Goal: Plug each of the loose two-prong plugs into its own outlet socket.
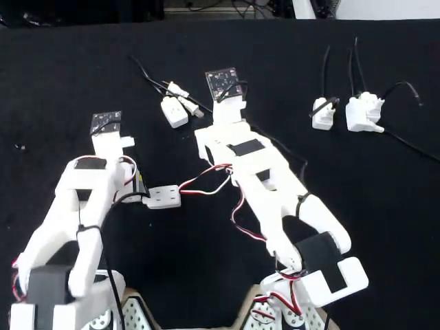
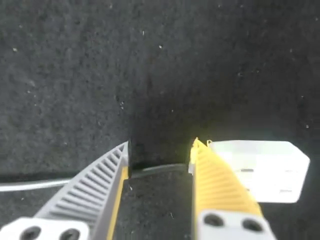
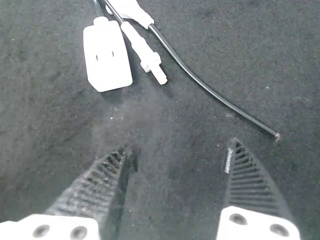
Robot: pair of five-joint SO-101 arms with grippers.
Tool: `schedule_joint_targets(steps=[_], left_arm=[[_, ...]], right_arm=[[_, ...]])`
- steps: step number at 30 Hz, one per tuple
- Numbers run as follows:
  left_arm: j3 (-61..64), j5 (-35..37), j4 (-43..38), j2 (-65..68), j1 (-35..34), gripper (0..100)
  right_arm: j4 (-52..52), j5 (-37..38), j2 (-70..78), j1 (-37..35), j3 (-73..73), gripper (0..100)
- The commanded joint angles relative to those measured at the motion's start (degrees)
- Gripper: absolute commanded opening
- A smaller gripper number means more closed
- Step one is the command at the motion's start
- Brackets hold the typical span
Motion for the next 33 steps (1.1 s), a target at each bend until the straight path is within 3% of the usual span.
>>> schedule_joint_targets(steps=[1, 4, 11, 18, 24, 30, 33], left_arm=[[2.07, 0.44, 0.79, -8.44, -0.84, 21], [4.18, 0.44, -0.18, -13.45, -3.56, 21], [8.48, 0.44, -3.96, -19.34, -7.43, 21], [8.57, 0.44, -4.04, -19.43, -7.25, 21], [8.75, 0.44, -4.04, -19.43, -7.25, 21], [8.75, 0.44, -4.04, -19.43, -7.25, 21], [8.75, 0.44, -4.04, -19.43, -7.25, 21]], right_arm=[[-0.79, -0.18, -3.47, 2.90, -0.92, 26.6], [-0.79, 1.32, -3.38, 7.91, -3.65, 26.6], [-1.14, 31.38, -2.15, 10.46, -4.62, 26.6], [-1.23, 43.78, 13.49, 12.84, -14.64, 26.6], [-0.79, 47.65, 29.85, 15.47, -27.91, 26.6], [-0.70, 47.65, 32.57, 15.03, -30.37, 26.3], [-0.70, 47.65, 32.66, 15.03, -30.37, 14.8]])
